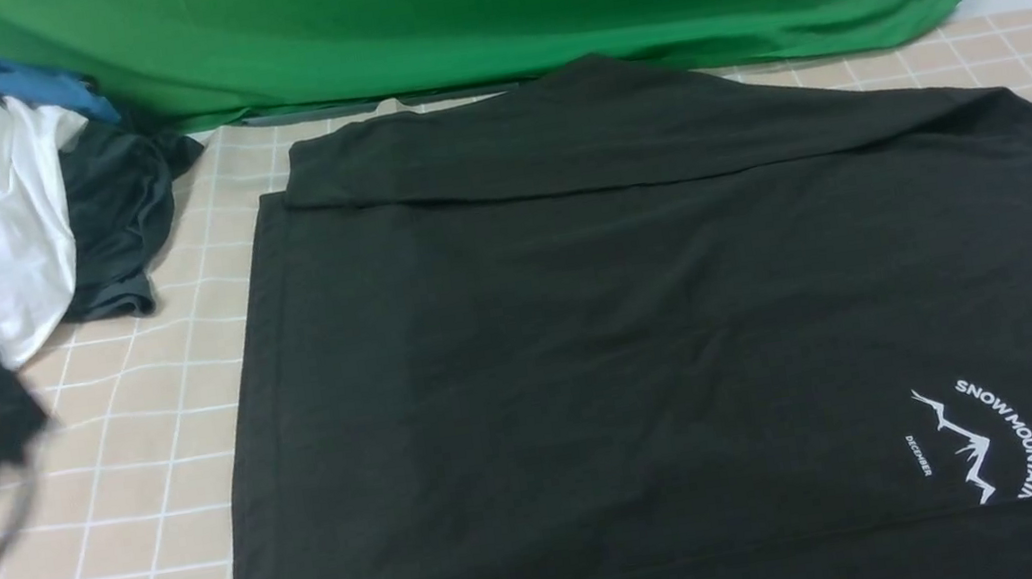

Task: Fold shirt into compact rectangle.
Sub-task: 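Grasp the left edge of the dark T-shirt lying flat on the table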

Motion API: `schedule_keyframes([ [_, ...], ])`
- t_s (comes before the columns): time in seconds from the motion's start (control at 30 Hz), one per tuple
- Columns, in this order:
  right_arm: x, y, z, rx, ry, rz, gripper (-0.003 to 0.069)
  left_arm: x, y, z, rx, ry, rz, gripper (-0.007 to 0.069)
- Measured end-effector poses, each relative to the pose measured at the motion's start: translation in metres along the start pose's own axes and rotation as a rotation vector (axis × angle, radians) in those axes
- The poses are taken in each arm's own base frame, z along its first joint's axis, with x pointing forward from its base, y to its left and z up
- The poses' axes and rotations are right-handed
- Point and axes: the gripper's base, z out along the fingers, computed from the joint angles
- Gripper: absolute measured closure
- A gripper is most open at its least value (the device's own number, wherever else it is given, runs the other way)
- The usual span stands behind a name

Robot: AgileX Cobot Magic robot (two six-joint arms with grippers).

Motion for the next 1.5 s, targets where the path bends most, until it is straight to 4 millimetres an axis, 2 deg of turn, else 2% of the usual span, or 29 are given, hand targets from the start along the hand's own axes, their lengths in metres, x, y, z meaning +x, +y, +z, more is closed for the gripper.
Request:
schedule_keyframes([
  [0.03,-0.012,0.010,0.004,-0.004,0.062,-0.082,0.0616,0.002,0.002,0.014,-0.001,0.099,0.031,0.0612],
  [0.07,-0.016,0.013,0.003,-0.012,0.048,-0.094,0.0617,0.003,0.001,0.014,0.003,0.107,0.039,0.0612],
  [0.1,-0.030,0.026,0.016,0.004,0.201,-0.212,0.0620,0.007,0.004,0.039,0.003,0.268,0.064,0.0613],
  [0.13,-0.040,0.035,0.022,0.004,0.261,-0.263,0.0620,0.011,0.004,0.050,0.001,0.343,0.083,0.0613],
  [0.2,-0.048,0.043,0.044,0.031,0.491,-0.340,0.0620,0.019,0.001,0.066,-0.011,0.456,0.133,0.0613],
  [0.23,-0.051,0.046,0.049,0.032,0.559,-0.368,0.0620,0.022,-0.001,0.070,-0.023,0.482,0.154,0.0613],
  [0.27,-0.050,0.045,0.054,0.037,0.591,-0.371,0.0620,0.025,-0.004,0.072,-0.017,0.498,0.168,0.0613],
  [0.33,-0.048,0.046,0.077,0.025,0.792,-0.430,0.0620,0.040,-0.018,0.083,-0.068,0.572,0.254,0.0613],
  [0.47,-0.030,0.041,0.099,-0.037,0.970,-0.421,0.0620,0.066,-0.035,0.095,-0.201,0.627,0.408,0.0613],
  [0.57,-0.023,0.040,0.101,-0.070,0.993,-0.399,0.0619,0.073,-0.037,0.104,-0.299,0.614,0.430,0.0612],
  [0.7,-0.018,0.038,0.100,-0.078,1.002,-0.392,0.0619,0.075,-0.037,0.114,-0.334,0.596,0.388,0.0608],
  [0.87,-0.015,0.036,0.100,-0.074,1.006,-0.390,0.0619,0.077,-0.038,0.121,-0.334,0.592,0.378,0.0533],
  [1.1,-0.014,0.036,0.101,-0.073,0.999,-0.389,0.0618,0.082,-0.035,0.126,-0.333,0.598,0.361,0.0220],
  [1.23,-0.014,0.036,0.101,-0.074,0.998,-0.387,0.0617,0.091,-0.027,0.129,-0.317,0.588,0.361,0.0098],
  [1.33,-0.014,0.036,0.101,-0.074,0.998,-0.386,0.0615,0.094,-0.026,0.131,-0.295,0.568,0.358,0.0067],
  [1.5,-0.014,0.036,0.101,-0.075,0.998,-0.384,0.0614,0.094,-0.027,0.132,-0.278,0.563,0.376,0.0107],
])
